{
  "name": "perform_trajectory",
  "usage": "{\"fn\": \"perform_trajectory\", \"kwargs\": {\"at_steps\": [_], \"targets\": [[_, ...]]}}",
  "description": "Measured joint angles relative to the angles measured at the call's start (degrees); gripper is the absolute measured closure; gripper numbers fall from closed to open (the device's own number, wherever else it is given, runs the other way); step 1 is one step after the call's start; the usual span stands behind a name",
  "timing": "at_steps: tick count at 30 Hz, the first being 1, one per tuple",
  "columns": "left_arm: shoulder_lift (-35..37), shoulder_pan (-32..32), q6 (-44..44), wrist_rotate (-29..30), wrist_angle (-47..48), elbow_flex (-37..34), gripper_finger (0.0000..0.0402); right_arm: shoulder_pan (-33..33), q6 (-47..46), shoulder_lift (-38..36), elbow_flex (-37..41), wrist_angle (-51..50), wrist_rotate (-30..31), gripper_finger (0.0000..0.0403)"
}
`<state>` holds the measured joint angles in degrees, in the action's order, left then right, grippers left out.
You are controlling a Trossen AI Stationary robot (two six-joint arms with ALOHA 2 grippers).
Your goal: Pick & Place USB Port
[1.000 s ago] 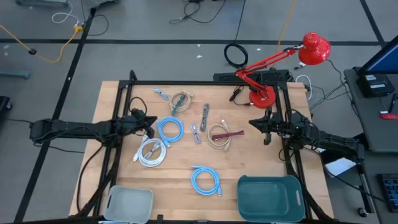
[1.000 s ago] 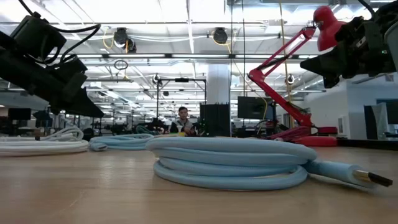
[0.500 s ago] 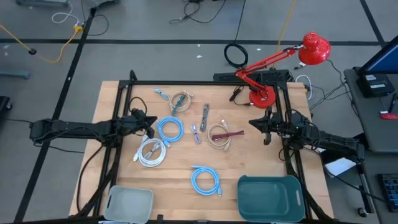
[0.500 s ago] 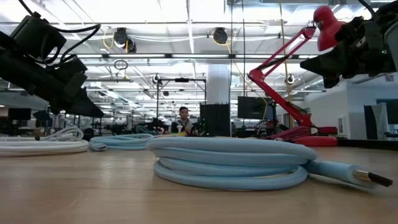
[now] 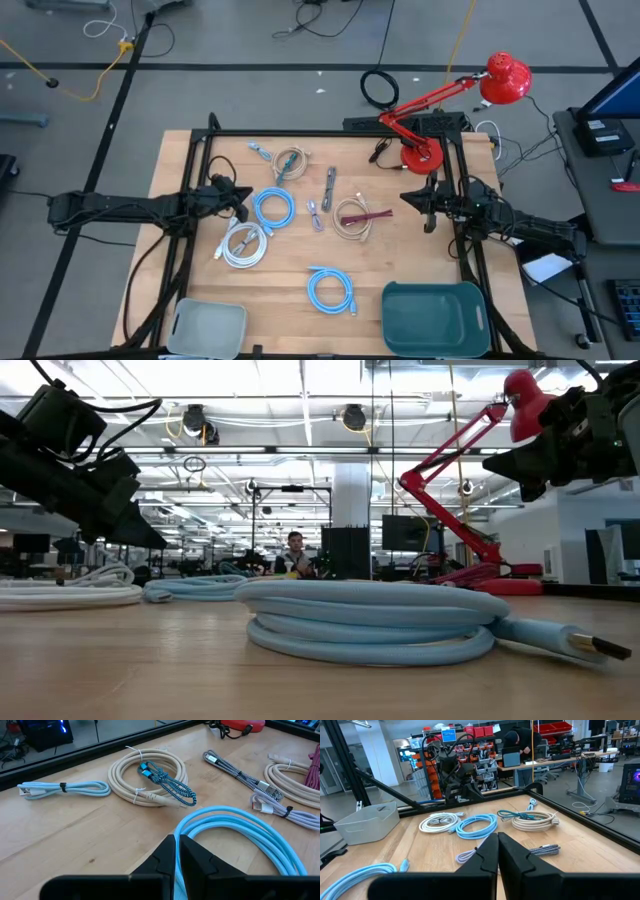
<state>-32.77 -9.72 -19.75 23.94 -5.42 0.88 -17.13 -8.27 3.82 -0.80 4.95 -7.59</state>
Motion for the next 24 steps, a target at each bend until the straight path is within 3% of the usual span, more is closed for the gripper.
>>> {"fn": "perform_trajectory", "kwargs": {"at_steps": [4,6,12,15,19,24], "targets": [[0.02,0.00,0.02,0.00,-0.01,0.01,0.0376,0.00,-1.56,-0.01,0.00,2.16,0.04,0.0403],[0.02,-0.02,0.02,0.02,0.01,0.00,0.0376,0.00,-7.88,0.03,0.00,5.28,0.31,0.0403],[0.04,0.00,0.01,0.01,-0.47,0.01,0.0376,-0.02,-46.14,0.02,0.02,13.41,3.02,0.0403],[0.07,-0.02,0.02,0.02,-0.45,0.01,0.0376,-0.02,-59.93,0.02,0.02,16.77,3.03,0.0403],[0.07,-0.02,0.01,0.01,-0.72,0.01,0.0376,-0.02,-68.21,0.02,0.02,20.23,3.03,0.0403],[0.07,-0.01,0.02,0.01,-0.73,-0.01,0.0376,-0.02,-69.05,0.02,0.02,22.22,3.70,0.0403]]}}
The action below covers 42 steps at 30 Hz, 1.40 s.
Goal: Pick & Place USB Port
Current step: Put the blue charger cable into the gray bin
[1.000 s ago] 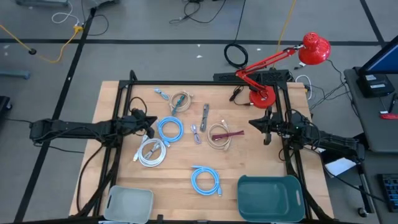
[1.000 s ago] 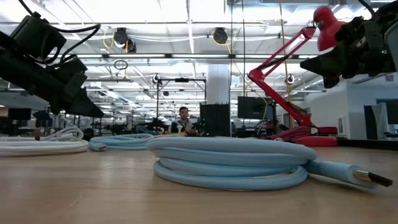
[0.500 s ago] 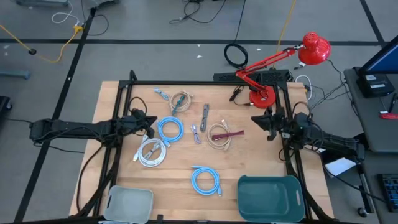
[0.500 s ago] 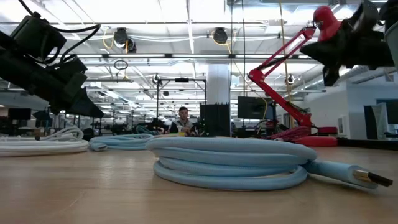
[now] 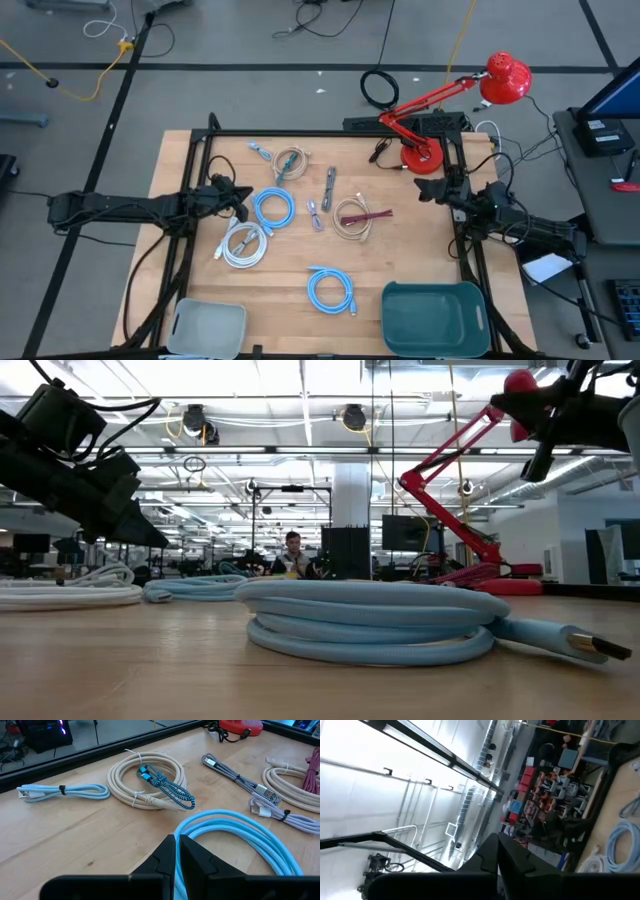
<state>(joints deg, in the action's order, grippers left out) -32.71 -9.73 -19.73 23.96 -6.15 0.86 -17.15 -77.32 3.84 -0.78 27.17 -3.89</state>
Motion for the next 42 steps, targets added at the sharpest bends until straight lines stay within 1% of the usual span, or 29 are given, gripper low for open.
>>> {"fn": "perform_trajectory", "kwargs": {"at_steps": [2,7,10,11,13,15,16,20,22,25,27,29,31,33,35,37,39,40,42], "targets": [[0.00,0.01,0.00,-0.01,-0.02,0.00,0.0376,0.02,0.19,-0.01,0.00,0.10,3.86,0.0403],[0.00,0.01,0.05,0.02,-0.16,0.02,0.0376,0.02,0.63,0.00,0.00,1.41,18.13,0.0403],[-0.02,-0.05,1.06,1.61,-3.34,-0.02,0.0376,0.00,1.79,-0.02,0.00,3.22,23.69,0.0403],[-0.02,-0.01,-2.02,1.34,-5.86,-0.02,0.0376,0.00,3.07,-0.02,0.00,3.63,24.93,0.0403],[-0.01,0.04,-10.81,0.53,-11.62,-0.02,0.0376,0.00,4.87,-0.02,0.00,5.06,26.58,0.0403],[-0.04,-0.36,-19.23,0.69,-20.38,-0.02,0.0376,0.00,5.11,-0.04,0.00,5.66,28.29,0.0403],[0.00,-0.62,-21.87,0.72,-25.78,-0.02,0.0376,0.00,5.33,-0.02,0.00,5.70,29.35,0.0403],[0.00,-1.48,-25.48,2.95,-45.28,0.03,0.0376,-0.01,9.35,-0.02,0.00,7.46,31.20,0.0403],[0.01,-2.12,-26.07,3.69,-51.71,0.54,0.0376,-0.02,10.48,0.00,0.00,7.99,31.36,0.0403],[0.02,-3.38,-26.12,1.61,-56.97,2.47,0.0376,-0.02,11.85,0.00,0.00,8.25,32.62,0.0403],[-0.02,-4.30,-26.47,-3.16,-57.07,4.95,0.0376,0.00,12.01,0.00,0.00,9.21,33.71,0.0403],[-0.30,-5.06,-26.56,-9.03,-54.43,8.70,0.0376,-0.02,12.12,-0.02,0.00,10.72,34.18,0.0403],[-1.26,-5.50,-26.52,-14.69,-49.59,13.91,0.0376,-0.02,13.28,0.00,0.00,12.01,34.28,0.0403],[-3.05,-5.97,-25.52,-21.13,-43.13,20.54,0.0376,-0.02,14.58,0.00,0.00,13.79,34.25,0.0403],[-5.88,-6.50,-22.90,-29.11,-35.27,28.51,0.0376,-0.02,15.72,0.00,0.00,15.05,34.22,0.0403],[-9.40,-6.95,-19.47,-37.70,-24.38,37.11,0.0376,-0.02,16.56,0.00,-0.05,15.95,34.16,0.0403],[-13.33,-7.52,-15.63,-43.84,-10.14,45.63,0.0376,-0.02,17.24,0.00,-0.51,16.14,34.14,0.0403],[-15.29,-8.10,-14.12,-45.22,-1.35,49.48,0.0376,-0.02,17.69,0.00,-0.77,16.13,34.06,0.0403],[-18.80,-9.89,-12.14,-44.68,15.23,56.20,0.0376,0.00,18.74,0.00,-1.45,16.14,33.85,0.0403]]}}
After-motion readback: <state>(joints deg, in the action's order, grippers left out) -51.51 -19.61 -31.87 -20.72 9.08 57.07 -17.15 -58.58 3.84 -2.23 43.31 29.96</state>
